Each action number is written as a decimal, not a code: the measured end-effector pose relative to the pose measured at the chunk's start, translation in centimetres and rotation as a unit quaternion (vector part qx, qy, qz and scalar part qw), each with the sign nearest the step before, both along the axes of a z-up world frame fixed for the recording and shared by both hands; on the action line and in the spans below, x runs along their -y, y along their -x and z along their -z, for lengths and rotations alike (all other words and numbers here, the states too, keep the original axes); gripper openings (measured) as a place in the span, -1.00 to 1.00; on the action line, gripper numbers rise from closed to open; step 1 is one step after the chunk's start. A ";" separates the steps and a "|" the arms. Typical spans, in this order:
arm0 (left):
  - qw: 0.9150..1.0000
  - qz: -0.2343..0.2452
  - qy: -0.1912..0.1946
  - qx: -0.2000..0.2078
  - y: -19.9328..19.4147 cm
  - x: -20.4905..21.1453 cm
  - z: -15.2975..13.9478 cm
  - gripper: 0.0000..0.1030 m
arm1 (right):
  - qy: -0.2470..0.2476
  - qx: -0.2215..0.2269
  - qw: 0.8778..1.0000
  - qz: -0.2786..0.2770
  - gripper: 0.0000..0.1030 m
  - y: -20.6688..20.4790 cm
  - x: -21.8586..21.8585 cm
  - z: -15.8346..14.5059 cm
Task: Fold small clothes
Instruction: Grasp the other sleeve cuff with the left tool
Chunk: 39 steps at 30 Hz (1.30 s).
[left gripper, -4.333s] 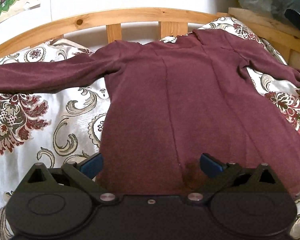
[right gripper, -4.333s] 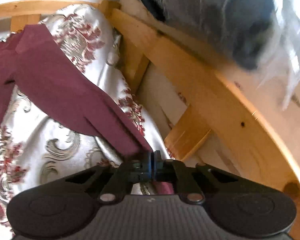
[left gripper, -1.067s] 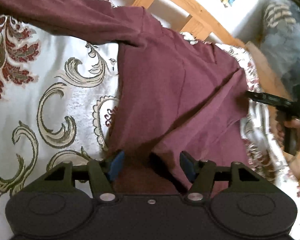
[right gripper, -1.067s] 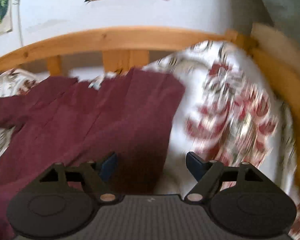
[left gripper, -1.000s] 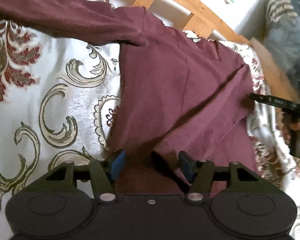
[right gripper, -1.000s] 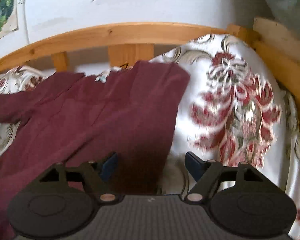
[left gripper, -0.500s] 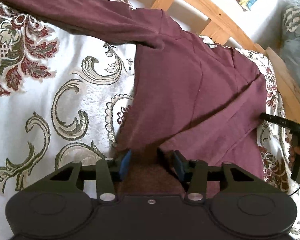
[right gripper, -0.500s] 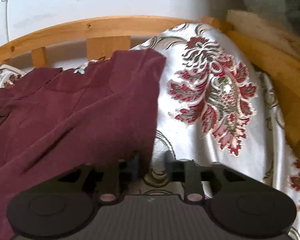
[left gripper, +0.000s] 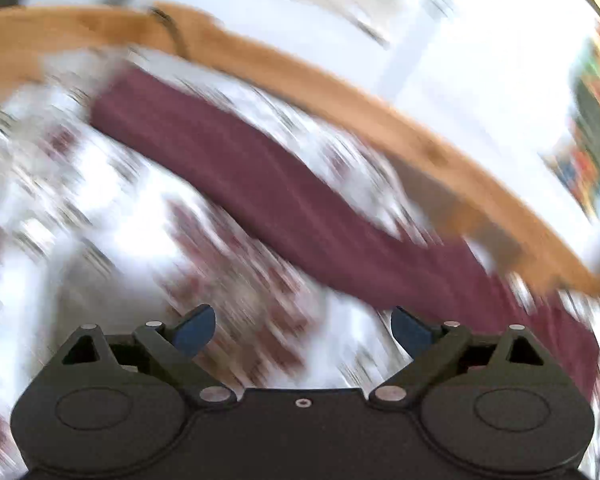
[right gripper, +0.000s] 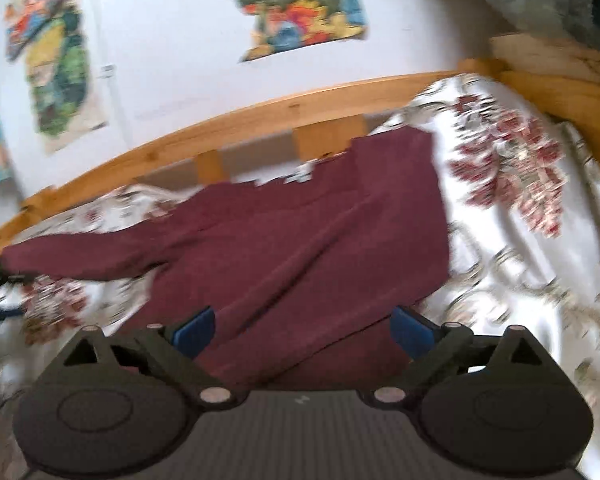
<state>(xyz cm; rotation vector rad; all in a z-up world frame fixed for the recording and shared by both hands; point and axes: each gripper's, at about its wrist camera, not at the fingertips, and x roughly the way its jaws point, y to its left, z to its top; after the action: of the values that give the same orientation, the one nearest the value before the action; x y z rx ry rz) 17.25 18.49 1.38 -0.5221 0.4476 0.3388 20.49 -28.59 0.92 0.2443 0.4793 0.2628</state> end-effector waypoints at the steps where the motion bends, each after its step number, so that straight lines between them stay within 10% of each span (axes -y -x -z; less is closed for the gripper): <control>1: 1.000 -0.026 -0.014 0.007 0.1 -1.0 -0.6 0.84 | -0.005 -0.002 1.000 -0.016 0.91 0.6 -0.5 0.0; 13: 0.983 -0.185 -0.019 -0.003 -2.8 -10.0 -2.7 0.65 | -0.025 0.000 0.998 -0.058 0.97 4.4 -1.5 -0.5; 19: 0.970 -0.228 -0.074 -0.036 -3.9 -9.2 -3.6 -0.54 | -0.031 -0.021 0.998 -0.052 0.97 4.6 -0.7 0.8; 24: 0.963 -0.244 -0.115 -0.010 -3.0 -7.8 -5.2 -0.86 | -0.037 -0.018 0.998 -0.055 0.97 4.9 -0.3 0.9; 29: 0.951 -0.197 -0.235 0.027 -2.9 -3.1 -7.4 -0.86 | -0.039 -0.011 0.997 -0.060 0.97 5.5 -0.1 0.7; 39: 0.934 0.026 -0.307 0.180 -3.2 7.7 -12.5 -0.87 | -0.045 -0.002 0.998 -0.053 0.97 6.4 1.3 0.4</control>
<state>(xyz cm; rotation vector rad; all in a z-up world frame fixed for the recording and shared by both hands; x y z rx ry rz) 20.50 10.77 13.91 0.0467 -0.0139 0.3035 14.07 -29.93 0.57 0.3074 0.4848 0.3886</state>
